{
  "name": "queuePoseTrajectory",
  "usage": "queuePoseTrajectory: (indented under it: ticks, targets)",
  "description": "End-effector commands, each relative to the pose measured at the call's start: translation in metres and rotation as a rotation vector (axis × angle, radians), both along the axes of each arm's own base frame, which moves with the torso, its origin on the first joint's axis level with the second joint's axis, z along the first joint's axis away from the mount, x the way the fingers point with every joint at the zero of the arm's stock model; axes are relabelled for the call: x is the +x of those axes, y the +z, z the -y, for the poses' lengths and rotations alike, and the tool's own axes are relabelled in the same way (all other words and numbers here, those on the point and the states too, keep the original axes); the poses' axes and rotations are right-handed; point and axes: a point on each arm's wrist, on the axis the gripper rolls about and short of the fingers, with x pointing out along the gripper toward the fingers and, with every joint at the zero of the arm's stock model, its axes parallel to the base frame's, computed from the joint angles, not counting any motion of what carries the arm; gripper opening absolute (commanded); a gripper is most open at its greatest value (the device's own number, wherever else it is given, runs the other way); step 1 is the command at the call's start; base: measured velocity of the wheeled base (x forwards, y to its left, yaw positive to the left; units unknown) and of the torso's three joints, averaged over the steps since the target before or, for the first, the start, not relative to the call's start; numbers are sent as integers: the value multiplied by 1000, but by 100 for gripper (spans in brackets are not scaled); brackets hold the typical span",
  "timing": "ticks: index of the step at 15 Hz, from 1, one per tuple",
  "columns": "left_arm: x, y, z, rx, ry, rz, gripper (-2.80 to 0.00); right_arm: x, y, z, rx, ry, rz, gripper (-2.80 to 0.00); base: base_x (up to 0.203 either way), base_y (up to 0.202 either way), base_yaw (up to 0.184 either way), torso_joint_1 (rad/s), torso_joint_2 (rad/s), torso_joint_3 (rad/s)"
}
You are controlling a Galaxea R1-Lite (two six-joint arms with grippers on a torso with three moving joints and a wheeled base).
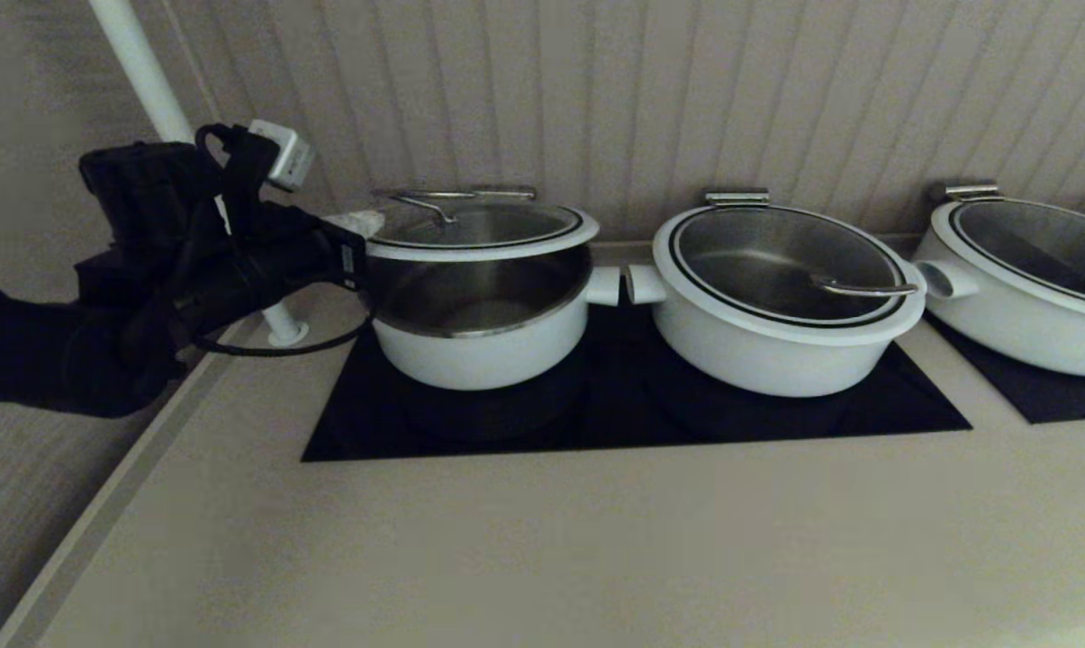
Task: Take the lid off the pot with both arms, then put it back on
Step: Close the pot lid
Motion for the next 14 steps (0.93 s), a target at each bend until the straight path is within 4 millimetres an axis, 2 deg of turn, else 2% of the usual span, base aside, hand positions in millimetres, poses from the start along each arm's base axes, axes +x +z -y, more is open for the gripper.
queuePoseTrajectory:
  ticks: [1, 14]
  targets:
    - [-1, -7, 0, 0, -1, -11, -280, 0, 0, 0, -1, 1, -1, -280, 0, 0, 0, 0, 0, 0]
    - [0, -28, 0, 16, -1, -76, -280, 0, 0, 0, -1, 1, -1, -280, 0, 0, 0, 0, 0, 0]
